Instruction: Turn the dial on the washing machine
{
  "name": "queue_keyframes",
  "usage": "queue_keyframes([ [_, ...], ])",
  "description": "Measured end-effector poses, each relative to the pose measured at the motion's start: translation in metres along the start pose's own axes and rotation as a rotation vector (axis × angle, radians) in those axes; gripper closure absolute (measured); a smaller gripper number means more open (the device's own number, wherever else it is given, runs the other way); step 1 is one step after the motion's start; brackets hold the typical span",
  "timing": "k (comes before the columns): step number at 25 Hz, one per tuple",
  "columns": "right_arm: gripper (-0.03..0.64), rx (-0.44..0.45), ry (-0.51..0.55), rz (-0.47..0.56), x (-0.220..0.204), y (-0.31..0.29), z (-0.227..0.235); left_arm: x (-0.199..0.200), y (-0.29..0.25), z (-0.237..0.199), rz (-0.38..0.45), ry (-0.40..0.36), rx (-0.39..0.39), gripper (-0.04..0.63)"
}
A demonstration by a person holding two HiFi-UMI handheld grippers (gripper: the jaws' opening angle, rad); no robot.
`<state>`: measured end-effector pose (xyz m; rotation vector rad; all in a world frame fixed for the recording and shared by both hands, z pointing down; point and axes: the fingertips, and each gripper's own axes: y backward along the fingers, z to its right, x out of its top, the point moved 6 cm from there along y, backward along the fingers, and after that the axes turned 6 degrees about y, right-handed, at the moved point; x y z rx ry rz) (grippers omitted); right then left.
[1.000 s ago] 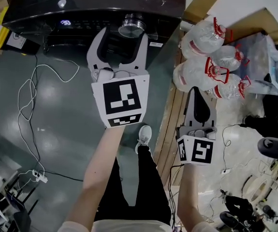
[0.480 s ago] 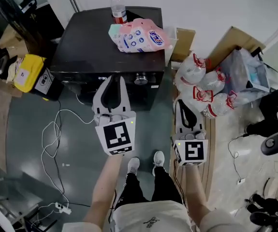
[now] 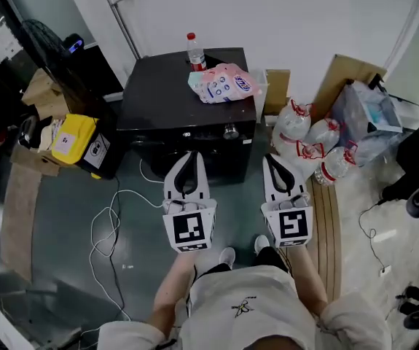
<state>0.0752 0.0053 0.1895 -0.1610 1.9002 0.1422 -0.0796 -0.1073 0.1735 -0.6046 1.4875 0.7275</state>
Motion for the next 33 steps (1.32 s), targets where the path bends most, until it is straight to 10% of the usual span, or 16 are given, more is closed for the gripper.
queue_keyframes([
  [33, 0.614, -0.075, -0.02, 0.042, 0.021, 0.022, -0.057, 0.011, 0.049, -0.044, 0.031, 0.052, 0.01, 0.592],
])
